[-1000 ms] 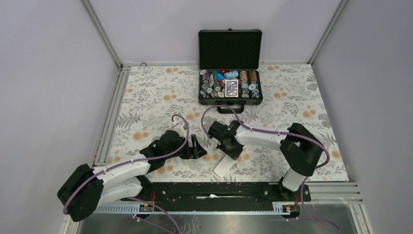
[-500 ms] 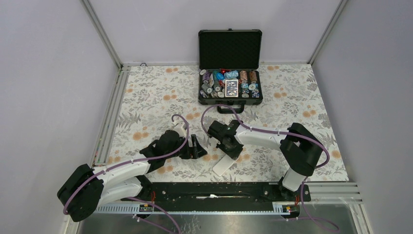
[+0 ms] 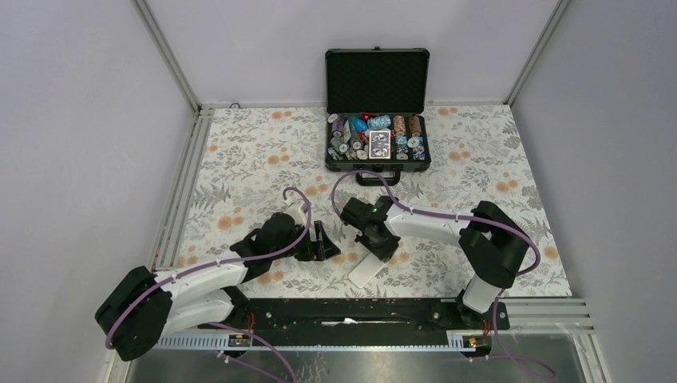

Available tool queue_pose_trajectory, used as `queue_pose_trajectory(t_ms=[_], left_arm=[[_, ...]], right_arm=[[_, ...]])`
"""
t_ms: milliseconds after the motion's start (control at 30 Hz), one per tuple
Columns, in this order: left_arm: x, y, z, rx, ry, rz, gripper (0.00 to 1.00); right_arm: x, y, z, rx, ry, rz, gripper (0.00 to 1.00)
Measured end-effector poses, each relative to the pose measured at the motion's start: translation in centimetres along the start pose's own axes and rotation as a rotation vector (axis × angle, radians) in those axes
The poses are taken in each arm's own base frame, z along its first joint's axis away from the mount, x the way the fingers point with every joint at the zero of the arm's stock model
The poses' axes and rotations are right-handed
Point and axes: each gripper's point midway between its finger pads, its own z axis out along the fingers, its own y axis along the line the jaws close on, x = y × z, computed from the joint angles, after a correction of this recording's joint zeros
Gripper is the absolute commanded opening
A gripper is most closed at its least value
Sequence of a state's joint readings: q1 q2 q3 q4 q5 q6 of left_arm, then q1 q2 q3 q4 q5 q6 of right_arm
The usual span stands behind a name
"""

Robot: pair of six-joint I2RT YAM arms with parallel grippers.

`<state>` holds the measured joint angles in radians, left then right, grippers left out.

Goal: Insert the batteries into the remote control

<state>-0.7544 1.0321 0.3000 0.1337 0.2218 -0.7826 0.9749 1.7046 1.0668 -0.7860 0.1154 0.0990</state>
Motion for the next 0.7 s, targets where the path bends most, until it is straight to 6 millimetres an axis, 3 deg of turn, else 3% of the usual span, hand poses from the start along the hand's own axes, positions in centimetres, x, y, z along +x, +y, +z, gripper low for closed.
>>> queue_pose_trajectory(t_ms=[700], left_arm=[[0.23, 0.35, 0.04, 0.002, 0.003, -0.005, 0.79]], right_arm=[[0.30, -0.46, 0.13, 0.036, 0.018, 0.035, 0.28]])
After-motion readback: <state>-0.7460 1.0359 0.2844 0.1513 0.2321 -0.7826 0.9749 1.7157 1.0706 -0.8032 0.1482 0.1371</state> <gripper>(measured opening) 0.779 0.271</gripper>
